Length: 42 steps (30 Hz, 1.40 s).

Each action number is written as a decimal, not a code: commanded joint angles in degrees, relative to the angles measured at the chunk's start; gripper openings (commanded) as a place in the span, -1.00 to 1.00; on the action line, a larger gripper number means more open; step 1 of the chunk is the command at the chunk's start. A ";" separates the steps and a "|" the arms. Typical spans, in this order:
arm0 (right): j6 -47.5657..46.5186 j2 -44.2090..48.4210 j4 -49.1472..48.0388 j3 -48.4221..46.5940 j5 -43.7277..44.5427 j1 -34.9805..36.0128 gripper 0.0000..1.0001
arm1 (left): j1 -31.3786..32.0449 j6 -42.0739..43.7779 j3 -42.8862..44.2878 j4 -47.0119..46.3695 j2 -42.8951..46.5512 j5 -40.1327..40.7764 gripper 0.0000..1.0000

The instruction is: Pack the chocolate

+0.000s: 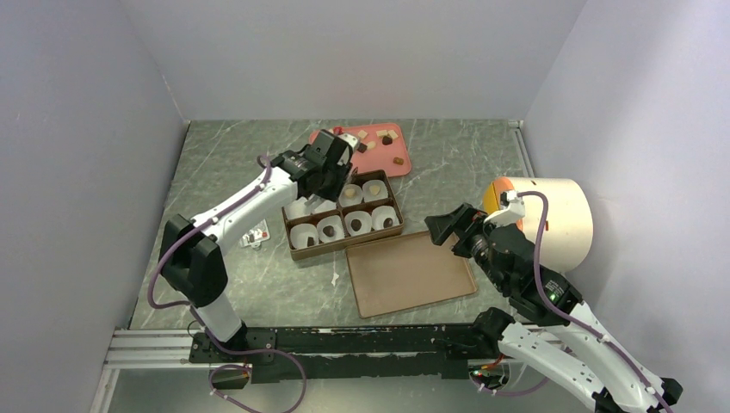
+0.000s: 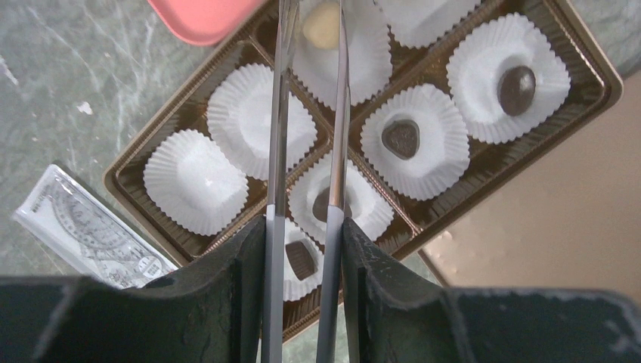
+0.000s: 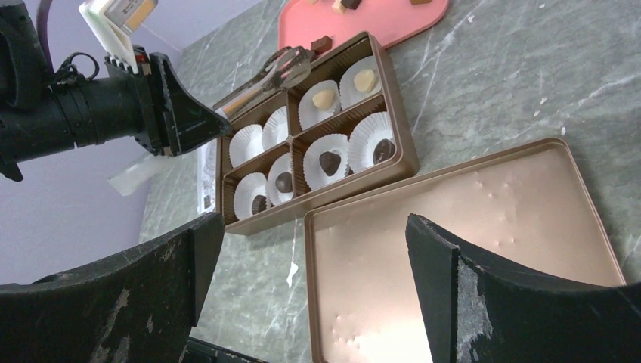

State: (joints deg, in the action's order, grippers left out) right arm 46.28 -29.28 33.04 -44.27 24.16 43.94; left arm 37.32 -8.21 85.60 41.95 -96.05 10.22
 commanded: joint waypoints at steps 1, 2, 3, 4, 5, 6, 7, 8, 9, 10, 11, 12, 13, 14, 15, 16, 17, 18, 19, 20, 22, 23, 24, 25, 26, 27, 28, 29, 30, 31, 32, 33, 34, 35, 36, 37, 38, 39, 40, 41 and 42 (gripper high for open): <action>-0.06 0.71 -0.50 -0.19 1.05 -0.08 0.92 | -0.19 0.43 5.00 -6.02 1.22 3.67 -0.17; -0.05 0.70 -0.44 -0.20 1.14 -0.04 0.92 | -0.27 0.65 6.22 -6.47 0.28 3.89 -0.16; 0.06 0.79 -0.43 -0.16 1.19 -0.03 0.92 | -0.30 0.91 7.48 -6.92 -0.69 4.04 -0.14; 0.12 0.76 -0.57 -0.08 1.11 -0.08 0.92 | -0.32 1.25 8.85 -7.28 -1.72 4.21 -0.13; 0.17 0.80 -0.68 0.01 0.98 -0.09 0.92 | -0.33 1.65 10.05 -7.73 -2.91 4.54 -0.12; 0.25 0.80 -0.82 0.06 0.90 -0.09 0.92 | -0.41 2.08 11.12 -8.30 -3.92 4.95 -0.11; 0.36 0.71 -0.83 0.02 0.83 -0.08 0.91 | -0.42 2.51 11.93 -8.83 -5.13 5.26 -0.10; 0.42 0.67 -0.74 -0.02 0.80 -0.09 0.92 | -0.48 2.91 12.62 -9.27 -6.21 5.47 -0.10; 0.47 0.63 -0.69 -0.09 0.77 -0.07 0.91 | -0.61 3.19 13.20 -9.71 -7.26 5.77 -0.09; 0.52 0.55 -0.62 -0.19 0.79 -0.10 0.91 | -0.77 3.27 13.90 -10.05 -8.30 6.18 -0.09; 0.56 0.54 -0.56 -0.20 0.83 -0.02 0.92 | -1.07 3.24 14.42 -10.31 -9.22 6.52 -0.09; 0.54 0.61 -0.53 -0.20 0.96 -0.07 0.91 | -1.37 3.35 14.89 -10.58 -10.24 6.64 -0.09; 0.52 0.62 -0.56 -0.20 0.97 -0.06 0.92 | -1.75 3.37 15.34 -10.84 -11.55 6.73 -0.09; 0.48 0.61 -0.67 -0.20 0.93 -0.08 0.91 | -2.11 3.52 15.72 -11.15 -12.32 6.83 -0.09; 0.52 0.65 -0.76 -0.14 0.97 -0.03 0.92 | -2.49 3.74 16.04 -11.52 -13.07 6.81 -0.10; 0.56 0.64 -0.79 -0.12 0.90 -0.06 0.91 | -2.75 4.07 16.34 -11.80 -13.75 6.62 -0.11; 0.45 0.63 -0.81 -0.11 0.81 -0.08 0.92 | -2.92 4.37 16.43 -12.26 -14.26 6.36 -0.11; 0.45 0.63 -0.88 -0.11 0.81 -0.09 0.92 | -3.14 4.60 16.44 -12.78 -14.66 6.01 -0.11; 0.47 0.56 -0.65 -0.11 0.92 -0.07 0.92 | -3.30 4.82 16.46 -13.37 -15.02 5.62 -0.11; 0.55 0.55 -0.47 -0.19 1.08 -0.04 0.92 | -3.37 4.93 16.40 -13.85 -15.24 5.20 -0.11; 0.50 0.69 -0.41 -0.20 1.16 -0.09 0.91 | -3.55 5.11 16.07 -15.14 -15.62 4.47 -0.11; 0.49 0.71 -0.55 -0.20 1.09 -0.09 0.91 | -3.64 5.17 15.94 -15.63 -15.84 4.04 -0.11; 0.55 0.71 -0.66 -0.27 0.97 -0.09 0.91 | -3.80 5.21 16.04 -16.01 -16.18 3.61 -0.12; 0.53 0.71 -0.69 -0.41 0.90 -0.09 0.92 | -3.90 5.22 16.19 -16.10 -16.60 3.29 -0.13; 0.54 0.64 -0.55 -0.69 0.82 -0.07 0.92 | -3.89 5.21 16.44 -16.11 -17.07 3.10 -0.14; 0.56 0.54 -0.28 -0.87 0.92 -0.07 0.91 | -3.92 5.28 16.77 -16.11 -17.55 2.68 -0.15; 0.64 0.47 -0.04 -0.94 1.01 -0.03 0.92 | -3.99 5.40 17.12 -16.00 -18.16 2.20 -0.16; 0.68 0.43 0.13 -0.95 1.17 -0.04 0.91 | -4.02 5.47 17.59 -15.77 -18.76 2.26 -0.16; 0.67 0.57 0.19 -0.91 1.22 -0.07 0.92 | -4.02 5.33 18.09 -15.42 -19.41 2.49 -0.17; 0.68 0.66 0.25 -0.86 1.24 -0.08 0.91 | -4.09 5.23 18.59 -15.01 -19.93 2.90 -0.18; 0.72 0.82 0.21 -0.84 1.28 -0.09 0.91 | -4.17 5.10 18.97 -14.83 -20.35 3.17 -0.18; 0.74 1.03 0.17 -0.86 1.32 -0.07 0.91 | -4.25 5.05 19.07 -14.84 -20.61 3.56 -0.18; 0.74 1.06 0.14 -0.83 1.39 -0.08 0.91 | -4.38 4.98 18.95 -14.99 -20.74 3.73 -0.18; 0.66 1.06 0.22 -0.86 1.48 -0.07 0.91 | -4.51 4.91 18.80 -15.16 -20.83 3.75 -0.19; 0.64 1.02 0.14 -0.98 1.49 -0.03 0.92 | -4.72 4.80 18.61 -15.34 -20.91 3.58 -0.19; 0.57 0.94 0.15 -1.07 1.46 -0.08 0.91 | -4.86 4.67 18.49 -15.45 -21.05 3.42 -0.20; 0.48 0.77 0.16 -1.14 1.42 -0.07 0.91 | -5.07 4.62 18.34 -15.49 -21.18 3.37 -0.20; 0.48 0.53 0.08 -1.17 1.27 -0.05 0.91 | -5.29 4.56 18.17 -15.50 -21.46 3.40 -0.21; 0.48 0.40 0.05 -1.17 1.12 -0.09 0.91 | -5.49 4.50 18.05 -15.50 -21.72 3.34 -0.22; 0.55 0.16 -0.04 -1.17 0.99 -0.08 0.91 | -5.72 4.56 17.84 -15.62 -21.91 3.24 -0.22; 0.58 0.02 -0.17 -1.17 0.83 -0.09 0.91 | -5.86 4.64 17.58 -15.78 -22.10 3.30 -0.22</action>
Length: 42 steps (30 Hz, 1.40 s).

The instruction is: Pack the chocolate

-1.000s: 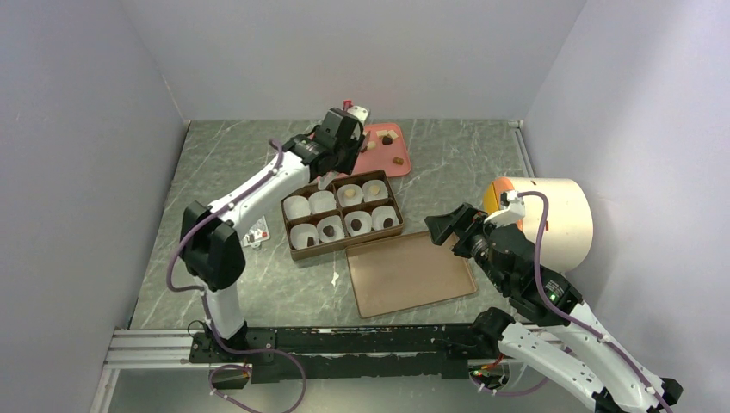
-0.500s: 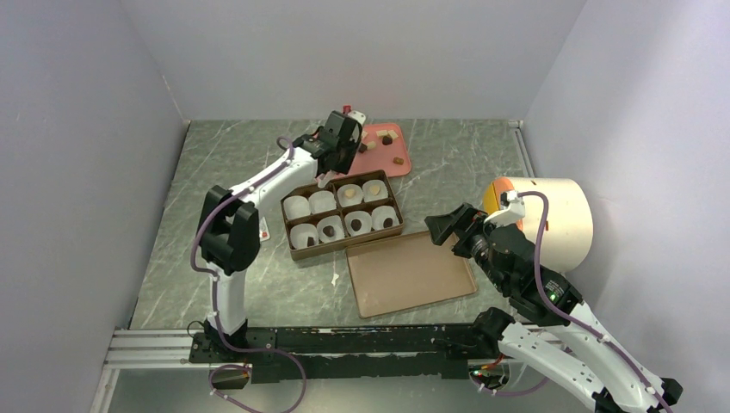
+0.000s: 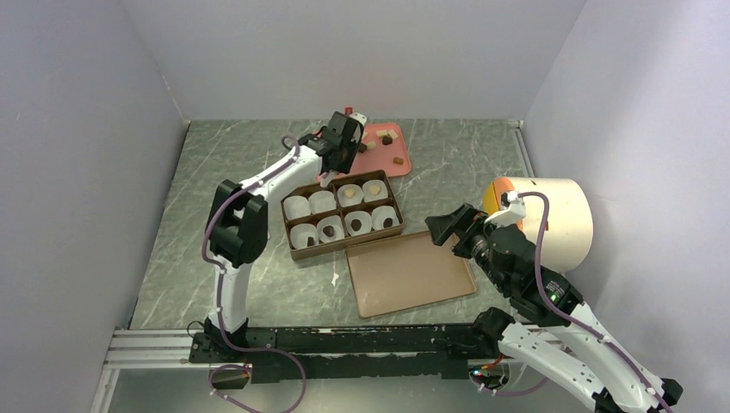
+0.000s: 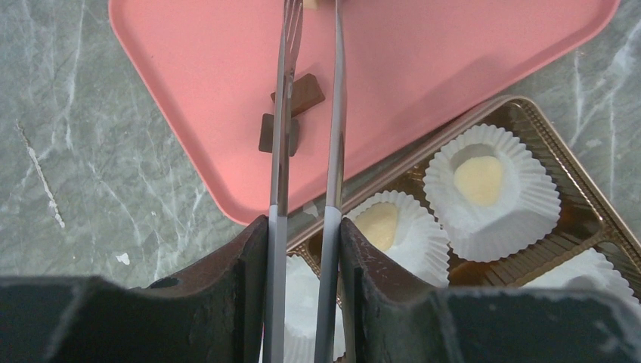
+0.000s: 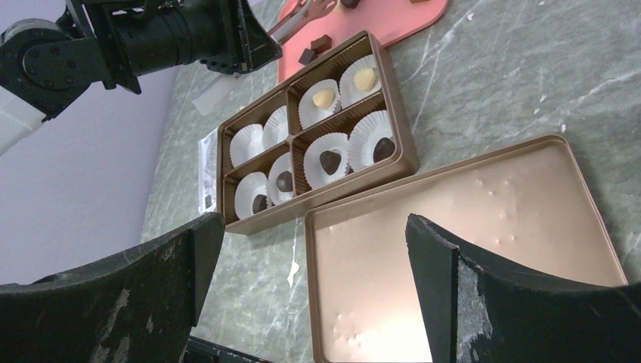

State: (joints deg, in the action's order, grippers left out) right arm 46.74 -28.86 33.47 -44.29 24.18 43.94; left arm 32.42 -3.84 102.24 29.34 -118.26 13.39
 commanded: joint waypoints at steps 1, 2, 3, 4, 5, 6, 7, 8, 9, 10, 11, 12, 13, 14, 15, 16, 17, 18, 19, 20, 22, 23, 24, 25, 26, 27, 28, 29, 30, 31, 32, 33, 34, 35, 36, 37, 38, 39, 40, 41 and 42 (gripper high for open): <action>0.17 -0.40 -0.68 -1.19 0.65 -0.09 0.91 | -1.09 0.59 0.75 -3.30 -0.07 0.29 -0.23; 0.15 -0.47 -0.78 -1.12 0.53 -0.09 0.91 | -1.12 0.84 0.57 -3.29 -0.31 0.45 -0.23; 0.19 -0.49 -0.86 -1.12 0.44 -0.09 0.91 | -1.14 0.92 0.45 -3.40 -0.53 0.68 -0.23; 0.19 -0.42 -0.89 -1.06 0.43 -0.09 0.91 | -1.18 1.01 0.36 -3.48 -0.77 0.94 -0.23; 0.25 -0.41 -0.97 -0.92 0.49 -0.06 0.91 | -1.22 1.12 0.27 -3.54 -1.03 0.85 -0.23; 0.28 -0.42 -0.90 -0.92 0.58 -0.07 0.92 | -1.27 1.17 0.37 -3.66 -1.28 0.73 -0.23; 0.21 -0.41 -0.89 -0.93 0.54 -0.08 0.91 | -1.31 1.26 0.46 -3.74 -1.58 0.52 -0.22; 0.20 -0.41 -0.96 -0.97 0.52 -0.04 0.92 | -1.43 1.28 0.69 -3.68 -1.95 0.31 -0.22; 0.12 -0.41 -0.97 -1.11 0.51 -0.03 0.91 | -1.57 1.26 1.07 -3.49 -2.49 0.10 -0.23; 0.11 -0.47 -0.92 -1.21 0.51 -0.08 0.91 | -1.64 1.28 1.76 -3.19 -2.99 -0.40 -0.23; 0.03 -0.50 -0.83 -1.31 0.56 -0.09 0.92 | -1.74 1.29 2.08 -3.08 -3.49 -0.76 -0.23; -0.09 -0.49 -0.75 -1.49 0.64 -0.09 0.91 | -1.89 1.32 2.10 -3.30 -3.69 -1.21 -0.23; -0.16 -0.55 -0.58 -1.56 0.70 -0.04 0.91 | -2.04 1.44 2.05 -3.52 -3.84 -1.72 -0.23; -0.17 -0.49 -0.45 -1.66 0.83 0.00 0.91 | -2.20 1.35 2.13 -3.58 -4.04 -2.00 -0.23; -0.20 -0.49 -0.36 -1.73 0.90 -0.05 0.92 | -2.39 1.16 2.28 -3.59 -4.27 -2.30 -0.22; -0.20 -0.39 -0.32 -1.68 0.95 -0.08 0.91 | -2.60 1.05 2.45 -3.59 -4.46 -2.57 -0.22; -0.18 -0.34 -0.35 -1.64 1.01 -0.09 0.92 | -2.75 1.03 2.59 -3.63 -4.70 -2.87 -0.22; -0.16 -0.24 -0.36 -1.55 0.97 -0.06 0.92 | -2.97 0.96 2.81 -3.67 -4.90 -3.04 -0.22; -0.09 -0.17 -0.42 -1.46 0.96 -0.08 0.91 | -3.00 1.02 3.10 -3.74 -5.14 -3.22 -0.21; -0.03 -0.14 -0.55 -1.34 0.86 -0.09 0.91 | -2.98 1.10 3.45 -3.72 -5.42 -3.41 -0.21; 0.14 -0.24 -0.44 -1.24 0.80 -0.06 0.92 | -2.98 1.24 4.85 -3.52 -5.95 -3.51 -0.21; 0.16 -0.23 -0.41 -1.23 0.79 -0.13 0.91 | -2.99 1.28 5.45 -3.38 -6.28 -3.42 -0.20; 0.22 -0.23 -0.36 -1.26 0.84 -0.09 0.92 | -3.00 1.35 6.23 -3.15 -6.74 -3.25 -0.20; 0.22 -0.25 -0.34 -1.36 0.86 -0.05 0.91 | -2.98 1.28 7.08 -2.53 -7.49 -3.01 -0.21; 0.27 -0.17 -0.31 -1.34 0.91 -0.08 0.91 | -2.98 1.23 7.92 -2.03 -7.93 -2.82 -0.22; 0.22 -0.16 -0.24 -1.32 1.01 -0.13 0.91 | -3.01 1.27 8.38 -1.74 -8.29 -2.84 -0.23; 0.26 -0.07 -0.11 -1.34 1.06 -0.09 0.91 | -2.99 1.23 8.52 -1.60 -8.38 -2.91 -0.25; 0.33 0.01 -0.14 -1.32 1.12 -0.08 0.91 | -2.98 1.15 8.32 -1.69 -8.28 -3.00 -0.28; 0.27 -0.02 -0.15 -1.32 1.20 -0.04 0.91 | -2.98 1.08 8.07 -1.74 -8.09 -3.17 -0.31; 0.30 0.03 -0.12 -1.26 1.21 -0.08 0.92 | -2.98 1.00 7.70 -1.82 -7.85 -3.31 -0.35; 0.32 -0.05 -0.16 -1.11 1.28 -0.09 0.91 | -2.98 0.90 7.33 -1.83 -7.41 -3.36 -0.37; 0.36 -0.05 -0.25 -1.03 1.26 -0.09 0.92 | -2.98 0.79 6.95 -1.79 -7.05 -3.55 -0.39; 0.45 -0.15 -0.40 -0.89 1.18 -0.09 0.92 | -2.98 0.65 6.86 -1.56 -6.68 -3.60 -0.41; 0.46 -0.22 -0.65 -0.75 0.98 -0.03 0.92 | -2.98 0.51 6.80 -1.23 -6.18 -3.63 -0.44; 0.46 -0.35 -0.89 -0.53 0.83 -0.01 0.92 | -3.00 0.37 6.69 -1.10 -5.73 -3.70 -0.46; 0.52 -0.46 -1.06 -0.39 0.74 -0.08 0.91 | -3.00 0.28 6.48 -1.05 -5.15 -3.72 -0.47; 0.48 -0.62 -1.27 -0.24 0.63 -0.06 0.91 | -3.01 0.16 6.26 -0.93 -4.59 -3.72 -0.49; 0.49 -0.70 -1.39 -0.14 0.54 -0.08 0.92 | -2.98 0.08 6.06 -0.76 -4.15 -3.65 -0.51; 0.57 -0.77 -1.47 -0.03 0.53 -0.07 0.91 | -2.98 -0.02 5.98 -0.45 -3.69 -3.47 -0.52; 0.55 -0.76 -1.56 0.04 0.48 -0.08 0.91 | -3.04 -0.15 5.92 -0.17 -3.25 -3.35 -0.53; 0.62 -0.76 -1.58 0.12 0.43 -0.06 0.91 | -3.03 -0.20 5.72 -0.02 -2.76 -3.18 -0.55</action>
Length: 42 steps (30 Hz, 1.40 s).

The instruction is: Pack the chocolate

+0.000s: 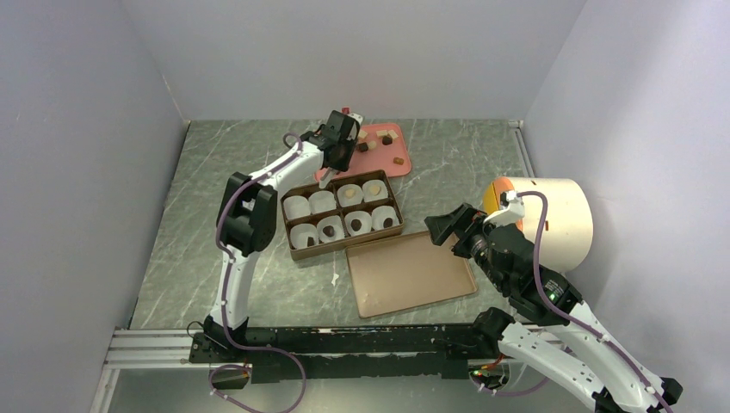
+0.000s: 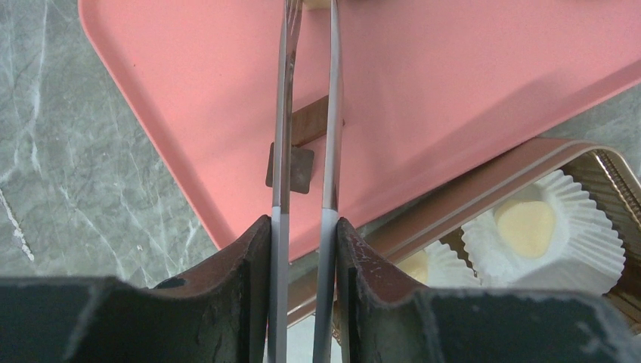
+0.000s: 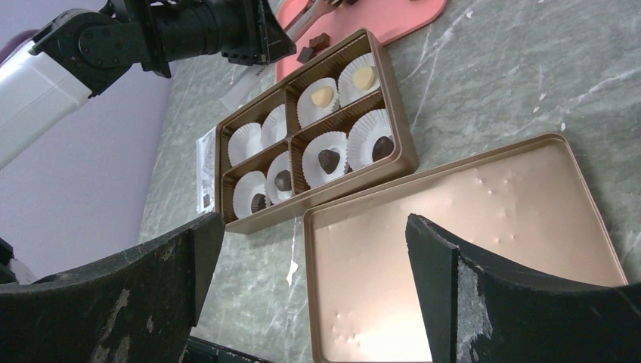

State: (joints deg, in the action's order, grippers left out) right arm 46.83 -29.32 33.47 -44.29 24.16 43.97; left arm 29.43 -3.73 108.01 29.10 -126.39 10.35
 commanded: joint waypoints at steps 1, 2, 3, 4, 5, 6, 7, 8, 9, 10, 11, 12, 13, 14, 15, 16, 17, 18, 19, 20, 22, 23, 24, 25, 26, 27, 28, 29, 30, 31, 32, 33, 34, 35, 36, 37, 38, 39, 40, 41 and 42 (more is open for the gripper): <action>0.53 -0.23 -1.64 0.17 0.49 -0.08 0.92 | -0.01 -0.38 -0.34 0.31 5.87 0.06 -0.55; 0.54 -0.09 -1.67 0.24 0.50 -0.08 0.91 | 0.01 -0.40 -0.68 0.46 6.35 0.21 -0.56; 0.52 0.07 -1.58 0.32 0.53 -0.08 0.92 | 0.00 -0.40 -0.88 0.44 6.78 0.34 -0.56; 0.49 0.15 -1.49 0.34 0.59 -0.09 0.92 | 0.01 -0.55 -0.96 0.81 7.11 0.51 -0.56; 0.53 0.42 -1.36 0.39 0.62 -0.11 0.91 | 0.05 -0.70 -0.89 1.23 7.46 0.67 -0.56; 0.51 0.56 -1.30 0.43 0.70 -0.10 0.92 | 0.09 -0.87 -0.87 1.64 7.78 0.84 -0.56; 0.54 0.67 -1.21 0.43 0.79 -0.15 0.91 | 0.10 -1.04 -0.99 1.82 8.15 0.88 -0.57; 0.55 0.86 -1.07 0.44 0.84 -0.11 0.91 | 0.10 -1.18 -1.16 1.91 8.61 0.85 -0.57; 0.51 0.91 -1.04 0.44 0.84 -0.11 0.91 | 0.09 -1.27 -1.38 1.92 9.21 0.95 -0.57; 0.62 0.97 -0.97 0.50 0.89 -0.11 0.91 | 0.10 -1.36 -1.51 1.97 9.63 1.03 -0.57; 0.62 1.01 -0.96 0.52 0.84 -0.07 0.91 | 0.10 -1.37 -1.56 2.07 10.07 1.00 -0.57; 0.63 0.98 -1.02 0.52 0.76 -0.08 0.92 | 0.11 -1.44 -1.65 2.21 10.43 1.09 -0.58; 0.63 1.06 -1.08 0.52 0.73 -0.10 0.91 | 0.18 -1.46 -1.70 2.33 10.80 1.18 -0.58; 0.71 0.96 -1.05 0.52 0.65 -0.11 0.91 | 0.19 -1.54 -1.74 2.57 11.18 1.41 -0.58; 0.76 0.94 -1.03 0.52 0.64 -0.06 0.91 | 0.13 -1.59 -1.81 2.76 11.55 1.61 -0.58; 0.74 0.87 -1.04 0.52 0.58 -0.14 0.91 | 0.23 -1.68 -1.97 2.98 11.93 1.81 -0.58; 0.70 0.84 -1.12 0.52 0.54 -0.11 0.91 | 0.27 -1.72 -2.12 3.22 12.31 1.94 -0.58; 0.65 0.84 -1.13 0.51 0.50 -0.11 0.91 | 0.25 -1.79 -2.30 3.44 12.77 1.96 -0.58; 0.63 0.72 -1.14 0.45 0.51 -0.05 0.92 | 0.24 -1.81 -2.40 3.79 13.13 2.08 -0.58; 0.63 0.74 -1.13 0.44 0.51 -0.10 0.91 | 0.27 -1.93 -2.44 4.16 13.54 2.12 -0.58; 0.60 0.62 -1.24 0.35 0.44 -0.11 0.92 | 0.32 -2.10 -2.58 5.02 14.44 2.11 -0.58; 0.63 0.57 -1.19 0.35 0.42 -0.11 0.92 | 0.36 -2.22 -2.81 5.37 15.10 2.06 -0.58; 0.66 0.45 -1.15 0.35 0.45 -0.05 0.91 | 0.35 -2.37 -3.14 5.55 15.80 1.96 -0.58; 0.71 0.47 -1.17 0.35 0.38 -0.10 0.92 | 0.36 -2.48 -3.57 5.72 16.54 1.78 -0.58; 0.76 0.45 -1.18 0.39 0.36 -0.11 0.92 | 0.44 -2.58 -3.97 5.85 17.31 1.71 -0.57; 0.84 0.52 -1.18 0.43 0.36 -0.11 0.91 | 0.44 -2.66 -4.36 6.08 18.03 1.57 -0.58; 0.87 0.57 -1.16 0.50 0.28 -0.11 0.91 | 0.45 -2.81 -4.78 6.40 18.83 1.46 -0.57; 0.97 0.60 -1.21 0.52 0.26 -0.11 0.92 | 0.43 -2.86 -5.20 6.67 19.61 1.22 -0.57; 1.05 0.66 -1.27 0.60 0.20 -0.10 0.92 | 0.44 -2.93 -5.72 7.09 20.28 0.91 -0.57; 1.07 0.73 -1.18 0.61 0.20 -0.13 0.91 | 0.45 -3.07 -6.15 7.56 21.04 0.85 -0.57; 1.07 0.75 -1.22 0.61 0.23 -0.08 0.91 | 0.45 -3.19 -6.59 8.01 21.97 0.74 -0.57; 1.03 0.76 -1.17 0.61 0.27 -0.10 0.91 | 0.45 -3.28 -7.03 8.37 22.72 0.61 -0.57; 1.01 0.75 -1.26 0.61 0.27 -0.06 0.92 | 0.41 -3.37 -7.55 8.68 23.54 0.37 -0.57; 0.92 0.68 -1.23 0.61 0.26 -0.04 0.91 | 0.45 -3.50 -8.15 9.07 24.34 0.07 -0.57; 0.78 0.59 -1.29 0.55 0.26 -0.10 0.91 | 0.41 -3.60 -8.78 9.50 25.36 -0.33 -0.56; 0.74 0.54 -1.23 0.53 0.23 -0.11 0.92 | 0.52 -3.79 -9.61 9.90 26.42 -0.74 -0.56; 0.68 0.43 -1.16 0.45 0.27 -0.11 0.91 | 0.53 -4.18 -10.87 10.06 27.55 -1.07 -0.56; 0.62 0.36 -1.11 0.36 0.34 -0.11 0.92 | 0.53 -4.40 -12.25 10.10 28.92 -1.53 -0.56; 0.54 0.32 -1.02 0.27 0.31 -0.11 0.91 | 0.54 -4.58 -13.84 10.21 30.13 -1.91 -0.56; 0.40 0.25 -1.06 0.26 0.42 -0.05 0.91 | 0.53 -4.72 -15.28 10.37 31.29 -2.12 -0.56; 0.31 0.23 -1.10 0.26 0.44 -0.06 0.91 | 0.54 -4.76 -16.51 10.69 32.32 -2.00 -0.55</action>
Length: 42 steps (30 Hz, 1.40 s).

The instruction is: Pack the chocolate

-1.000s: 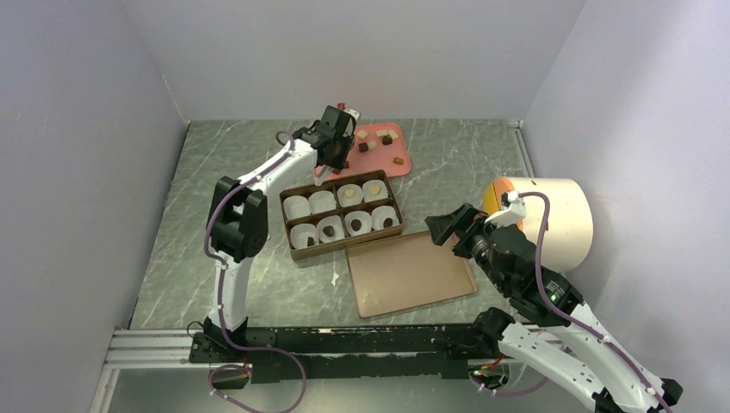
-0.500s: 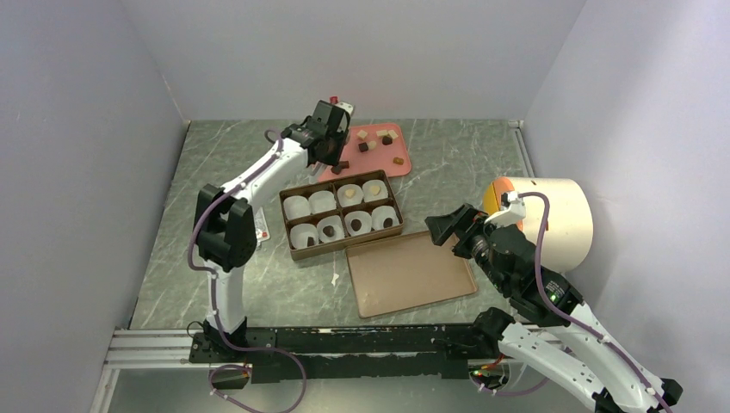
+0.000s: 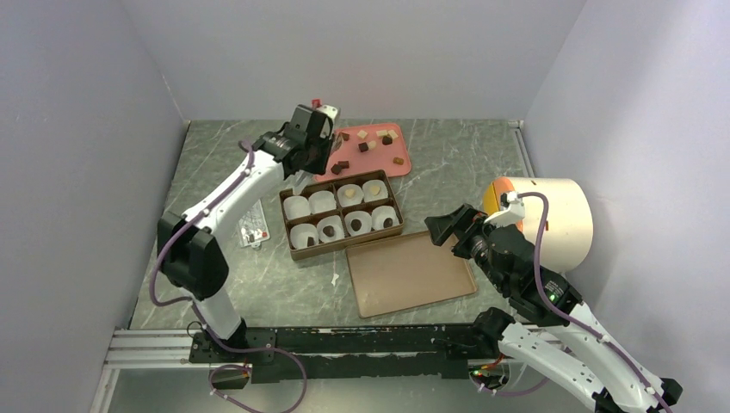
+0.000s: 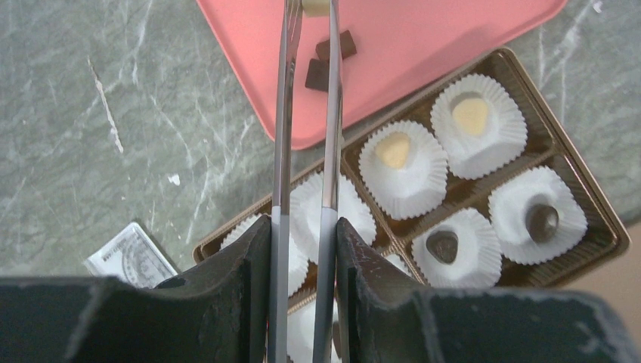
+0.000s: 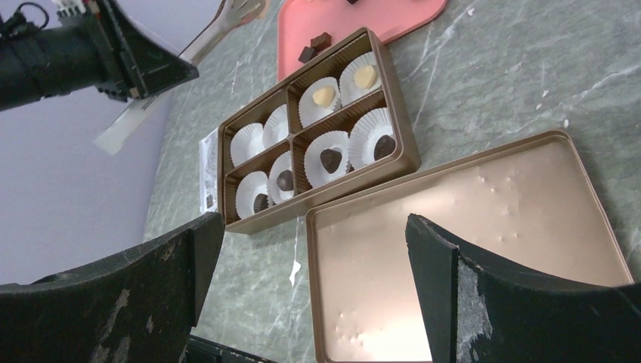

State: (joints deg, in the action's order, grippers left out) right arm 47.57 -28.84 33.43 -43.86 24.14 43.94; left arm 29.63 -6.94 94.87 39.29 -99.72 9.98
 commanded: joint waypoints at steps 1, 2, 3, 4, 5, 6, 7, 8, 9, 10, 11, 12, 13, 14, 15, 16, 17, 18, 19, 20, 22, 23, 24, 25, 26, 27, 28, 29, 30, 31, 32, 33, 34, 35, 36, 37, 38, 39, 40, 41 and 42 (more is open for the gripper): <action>-0.52 -0.26 -1.24 -0.18 0.53 -0.08 0.91 | 0.39 -1.66 -4.83 0.85 6.59 -1.42 -0.56; -0.67 -0.33 -1.43 -0.11 0.51 -0.04 0.91 | 0.35 -1.59 -5.68 1.28 7.42 -1.22 -0.56; -0.81 -0.42 -1.62 -0.09 0.51 -0.08 0.91 | 0.34 -1.51 -6.41 1.77 8.16 -1.06 -0.56; -0.98 -0.71 -1.87 -0.16 0.45 -0.09 0.92 | 0.34 -1.42 -7.25 1.91 9.01 -1.01 -0.56; -1.03 -0.88 -1.92 -0.24 0.37 -0.09 0.92 | 0.34 -1.41 -8.11 1.93 9.78 -1.23 -0.55; -1.06 -1.13 -1.98 -0.38 0.26 -0.07 0.92 | 0.34 -1.26 -8.94 2.02 10.48 -1.49 -0.55; -1.15 -1.32 -1.98 -0.58 0.10 -0.08 0.91 | 0.38 -1.24 -9.44 2.43 11.04 -1.54 -0.55; -1.34 -1.45 -1.97 -0.75 0.10 -0.05 0.91 | 0.34 -1.18 -9.90 3.13 11.55 -1.29 -0.55; -1.42 -1.55 -2.04 -0.83 0.16 -0.11 0.91 | 0.39 -1.15 -10.48 3.46 12.04 -1.06 -0.55; -1.49 -1.64 -2.05 -0.87 0.26 -0.05 0.91 | 0.37 -1.07 -11.02 3.73 12.54 -1.00 -0.55; -1.62 -1.61 -2.22 -0.81 0.29 -0.07 0.91 | 0.36 -1.13 -11.63 3.96 13.24 -1.24 -0.55; -1.73 -1.63 -2.32 -0.73 0.34 -0.08 0.92 | 0.40 -1.22 -12.28 4.03 13.84 -1.77 -0.55; -1.84 -1.64 -2.44 -0.64 0.42 -0.07 0.92 | 0.43 -1.19 -12.96 3.98 14.42 -2.44 -0.55; -2.03 -1.72 -2.49 -0.62 0.46 -0.08 0.92 | 0.42 -1.16 -13.75 3.81 14.92 -2.76 -0.54; -2.07 -1.85 -2.51 -0.68 0.40 -0.06 0.92 | 0.43 -1.17 -14.29 3.83 15.32 -2.81 -0.54; -2.05 -1.98 -2.56 -0.77 0.38 -0.05 0.92 | 0.38 -1.17 -14.76 4.05 15.55 -2.63 -0.54; -2.11 -2.16 -2.50 -0.87 0.30 -0.11 0.92 | 0.38 -1.19 -14.99 4.38 15.72 -2.58 -0.54; -2.17 -2.34 -2.63 -0.96 0.29 -0.07 0.92 | 0.38 -1.09 -15.24 4.80 15.90 -2.56 -0.54; -2.20 -2.48 -2.60 -1.04 0.22 -0.05 0.92 | 0.40 -1.02 -15.38 5.09 16.09 -2.73 -0.55; -2.22 -2.53 -2.56 -1.20 0.16 -0.08 0.92 | 0.38 -0.91 -15.53 5.41 16.27 -2.95 -0.54; -2.18 -2.54 -2.54 -1.18 0.20 -0.06 0.92 | 0.42 -0.93 -15.87 5.90 16.79 -3.13 -0.54; -2.14 -2.47 -2.50 -1.08 0.20 -0.13 0.92 | 0.41 -0.90 -16.14 6.24 17.14 -3.18 -0.53; -2.07 -2.33 -2.54 -0.94 0.23 -0.05 0.92 | 0.41 -0.91 -16.34 6.45 17.31 -3.20 -0.53; -2.00 -2.20 -2.66 -0.74 0.24 -0.10 0.92 | 0.43 -0.84 -16.61 6.62 17.50 -3.32 -0.53; -1.89 -2.06 -2.73 -0.54 0.19 -0.10 0.92 | 0.43 -0.73 -16.87 6.67 17.68 -3.38 -0.53; -1.79 -1.92 -2.82 -0.39 0.07 -0.09 0.92 | 0.39 -0.59 -17.24 6.81 17.77 -3.46 -0.52; -1.71 -1.85 -2.86 -0.24 -0.01 -0.09 0.92 | 0.38 -0.47 -17.52 6.85 17.91 -3.68 -0.52; -1.65 -1.84 -2.92 -0.12 -0.07 -0.09 0.92 | 0.40 -0.51 -17.97 6.77 18.01 -3.58 -0.52; -1.61 -1.83 -2.92 -0.07 -0.10 -0.06 0.92 | 0.38 -0.61 -18.43 6.73 18.13 -3.70 -0.52; -1.61 -1.83 -2.89 -0.01 -0.06 -0.05 0.92 | 0.43 -0.66 -18.70 6.80 18.22 -3.88 -0.52; -1.66 -1.83 -2.68 -0.08 -0.06 -0.02 0.92 | 0.38 -0.77 -19.11 6.72 18.43 -4.06 -0.52; -1.66 -1.83 -2.49 -0.15 -0.04 -0.08 0.92 | 0.40 -0.84 -19.53 6.54 18.63 -4.13 -0.52; -1.61 -1.71 -2.33 -0.26 0.09 -0.06 0.92 | 0.39 -0.88 -19.95 6.42 18.81 -4.13 -0.52; -1.61 -1.55 -2.21 -0.26 0.18 -0.08 0.92 | 0.43 -0.82 -20.28 6.24 18.98 -4.10 -0.51; -1.60 -1.38 -2.07 -0.27 0.30 -0.09 0.92 | 0.39 -0.81 -20.67 6.06 19.04 -4.08 -0.51; -1.60 -1.21 -2.03 -0.19 0.37 -0.13 0.92 | 0.43 -0.87 -20.87 6.00 18.97 -4.04 -0.51; -1.60 -1.04 -1.97 -0.11 0.46 -0.09 0.92 | 0.39 -0.88 -21.00 5.98 18.89 -4.00 -0.50; -1.57 -0.90 -1.98 -0.09 0.47 -0.04 0.92 | 0.37 -0.88 -21.18 5.86 18.79 -3.90 -0.50; -1.47 -0.83 -1.98 -0.05 0.47 -0.08 0.92 | 0.41 -0.85 -21.27 5.81 18.59 -3.90 -0.49; -1.36 -0.78 -1.91 -0.01 0.47 -0.03 0.92 | 0.39 -0.88 -21.44 5.80 18.42 -4.04 -0.49; -1.28 -0.78 -1.86 0.06 0.53 -0.08 0.92 | 0.41 -0.86 -21.54 5.67 18.26 -4.27 -0.49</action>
State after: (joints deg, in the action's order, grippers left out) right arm 46.50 -30.24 32.95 -43.86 24.01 43.94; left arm 29.82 -7.33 73.38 47.13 -83.07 6.68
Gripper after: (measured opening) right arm 0.958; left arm 0.359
